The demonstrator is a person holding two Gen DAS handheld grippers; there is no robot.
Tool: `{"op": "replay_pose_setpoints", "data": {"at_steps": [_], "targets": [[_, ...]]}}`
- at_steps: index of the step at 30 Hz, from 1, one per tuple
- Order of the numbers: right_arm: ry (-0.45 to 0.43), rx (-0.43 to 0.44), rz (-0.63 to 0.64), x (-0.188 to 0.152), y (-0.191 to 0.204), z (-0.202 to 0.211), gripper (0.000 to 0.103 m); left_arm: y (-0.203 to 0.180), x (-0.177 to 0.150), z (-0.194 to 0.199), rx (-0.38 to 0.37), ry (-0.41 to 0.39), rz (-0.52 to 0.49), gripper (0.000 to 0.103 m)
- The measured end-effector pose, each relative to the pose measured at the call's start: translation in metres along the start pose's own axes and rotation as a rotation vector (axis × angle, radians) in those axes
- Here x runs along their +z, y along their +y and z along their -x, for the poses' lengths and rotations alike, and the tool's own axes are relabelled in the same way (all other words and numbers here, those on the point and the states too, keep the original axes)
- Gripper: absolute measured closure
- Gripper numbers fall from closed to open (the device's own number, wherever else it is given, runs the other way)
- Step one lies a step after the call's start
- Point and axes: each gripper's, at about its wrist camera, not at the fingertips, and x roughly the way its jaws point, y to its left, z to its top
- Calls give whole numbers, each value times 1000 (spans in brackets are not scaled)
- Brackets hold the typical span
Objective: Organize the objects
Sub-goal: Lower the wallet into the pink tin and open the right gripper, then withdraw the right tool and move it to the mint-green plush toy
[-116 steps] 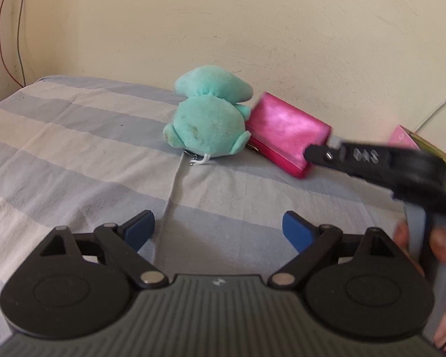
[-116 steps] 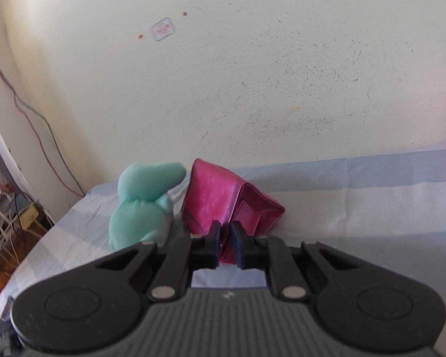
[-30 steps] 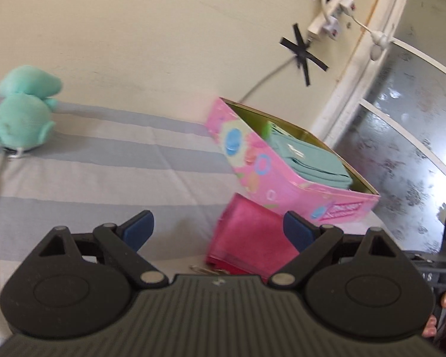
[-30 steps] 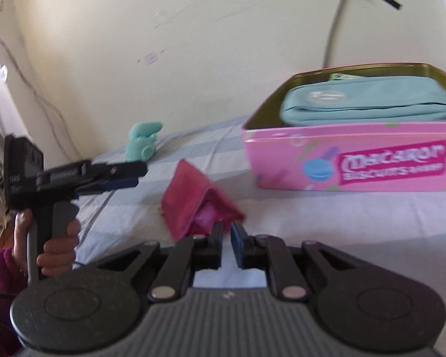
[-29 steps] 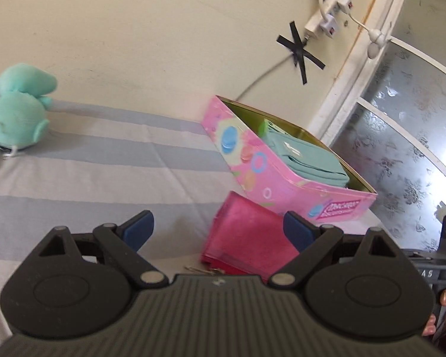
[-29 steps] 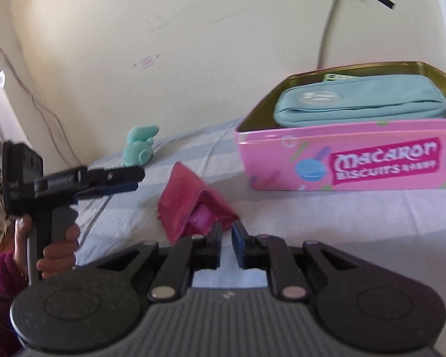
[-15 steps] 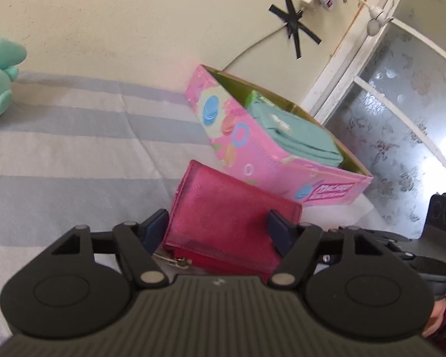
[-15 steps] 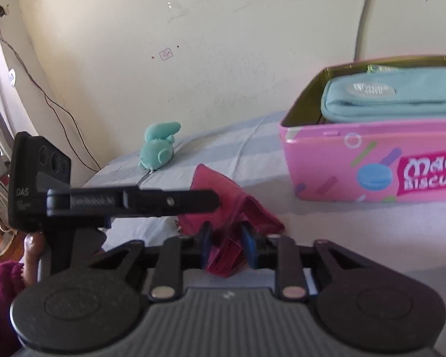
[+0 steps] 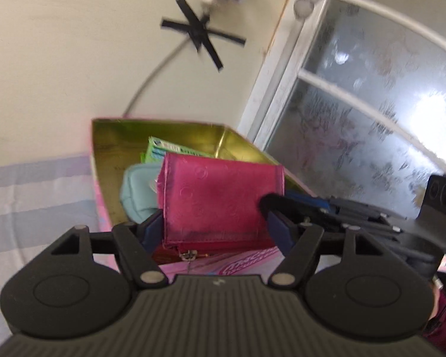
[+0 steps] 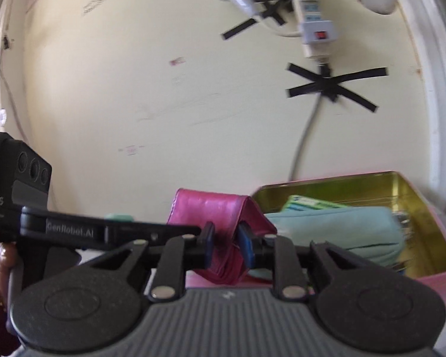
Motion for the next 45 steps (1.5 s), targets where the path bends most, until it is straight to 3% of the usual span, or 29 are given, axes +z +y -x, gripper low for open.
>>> {"op": "replay_pose_setpoints", "data": {"at_steps": [6, 9, 12, 14, 17, 20, 28, 33, 39, 45], "targets": [[143, -71, -73, 1, -49, -47, 83, 0, 5, -54, 112, 90, -17, 31], [147, -79, -90, 4, -63, -65, 83, 7, 18, -69, 161, 94, 8, 30], [131, -197, 5, 6, -56, -81, 83, 10, 28, -79, 260, 93, 12, 28], [159, -236, -1, 4, -57, -93, 80, 10, 29, -84, 299, 108, 12, 28], [149, -217, -53, -5, -61, -89, 79, 10, 23, -70, 269, 99, 32, 27], [98, -226, -76, -10, -58, -70, 65, 1, 18, -50, 297, 49, -4, 18], [-22, -240, -160, -17, -42, -11, 59, -18, 3, -3, 293, -20, -10, 17], [-73, -202, -230, -31, -25, 17, 54, -22, -18, 26, 298, -39, -19, 17], [-7, -143, -236, -51, 5, 16, 53, -4, -46, 46, 376, -19, -40, 14], [106, -86, -201, -69, 41, -7, 53, 31, -69, 63, 440, 25, 1, 14]]}}
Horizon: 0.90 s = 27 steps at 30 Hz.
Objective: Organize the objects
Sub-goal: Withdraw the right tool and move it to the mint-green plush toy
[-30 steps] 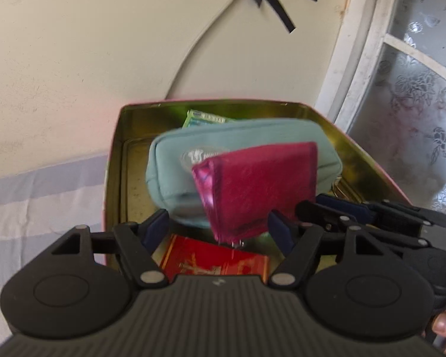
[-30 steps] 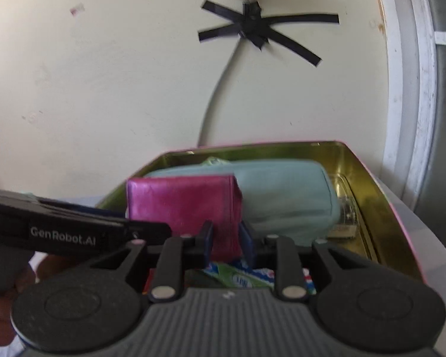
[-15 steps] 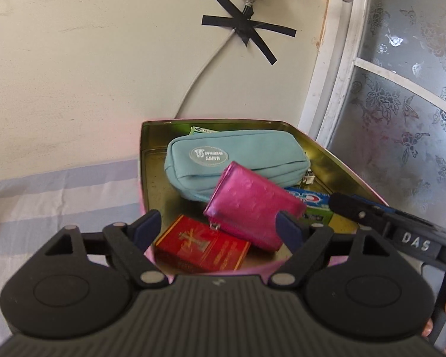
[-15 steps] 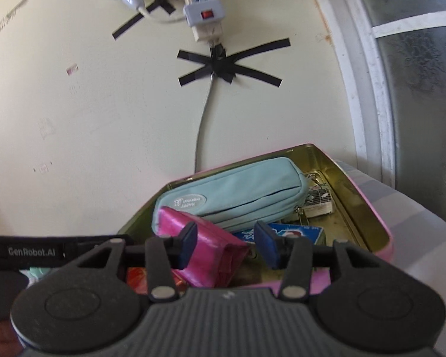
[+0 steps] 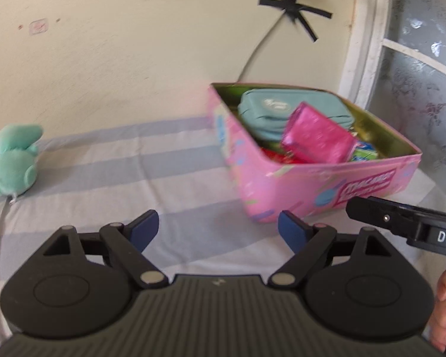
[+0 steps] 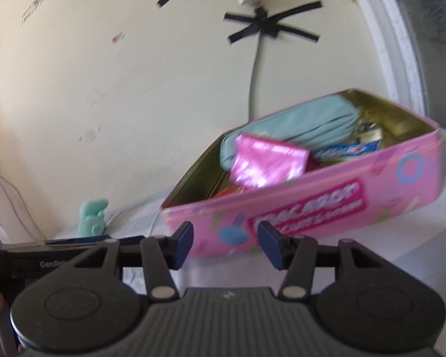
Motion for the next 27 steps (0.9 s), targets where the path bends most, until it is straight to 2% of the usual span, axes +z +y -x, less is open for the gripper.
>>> {"op": "replay_pose_setpoints", "data": {"at_steps": [11, 17, 19, 21, 27], "targets": [[160, 64, 176, -28, 75, -42, 50, 80, -24, 3, 166, 56, 28, 14], [228, 92, 241, -39, 108, -66, 49, 127, -31, 12, 264, 28, 93, 14], [248, 94, 267, -44, 118, -73, 47, 138, -35, 12, 280, 21, 131, 14], [244, 85, 319, -48, 130, -77, 41, 144, -40, 9, 292, 26, 151, 14], [240, 73, 418, -57, 154, -88, 36, 144, -39, 11, 279, 5, 133, 14]]}}
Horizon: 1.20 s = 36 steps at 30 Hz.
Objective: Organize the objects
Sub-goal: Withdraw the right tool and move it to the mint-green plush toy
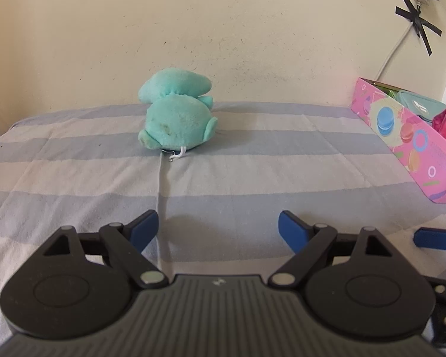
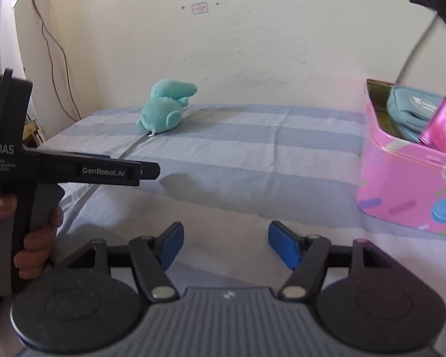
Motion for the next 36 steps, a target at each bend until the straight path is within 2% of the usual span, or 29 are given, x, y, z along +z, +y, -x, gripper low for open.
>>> {"op": "replay_pose_setpoints", "data": {"at_steps": [8, 17, 30, 36], "targets": [[13, 14, 63, 10, 15, -17, 33, 17, 2, 1, 27, -16, 68, 14], [9, 31, 58, 16, 17, -25, 31, 37, 4, -2, 35, 7, 180, 14], [-5, 49, 14, 15, 10, -24, 31, 39, 4, -2, 31, 7, 183, 13], [11, 58, 33, 22, 14, -32, 29, 45, 7, 1, 65, -19, 211, 13]]}}
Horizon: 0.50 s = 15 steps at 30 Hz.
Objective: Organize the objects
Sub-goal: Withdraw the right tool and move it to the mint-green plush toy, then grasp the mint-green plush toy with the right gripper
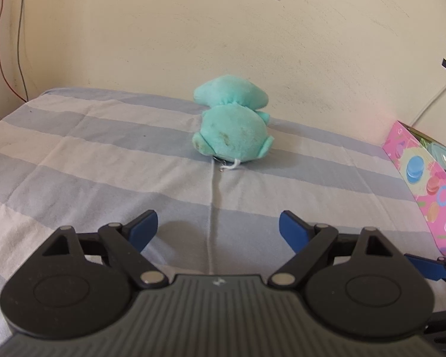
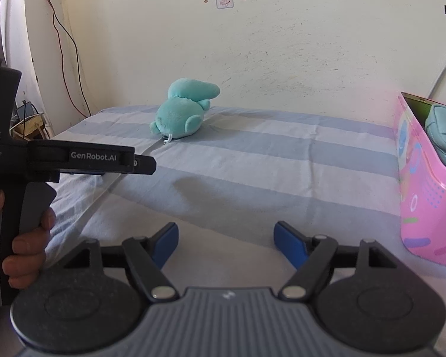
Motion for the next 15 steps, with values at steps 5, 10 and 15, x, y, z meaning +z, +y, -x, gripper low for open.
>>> {"op": "replay_pose_setpoints", "data": {"at_steps": [5, 10, 15], "targets": [[-16, 16, -2, 24, 2, -26, 31, 13, 6, 0, 36, -20, 51, 13], [-36, 116, -115, 66, -6, -63, 29, 36, 13, -4, 67, -20, 155, 13], [-53, 223, -224, 109, 5, -103, 16, 54, 19, -3, 82, -34, 257, 13]]}}
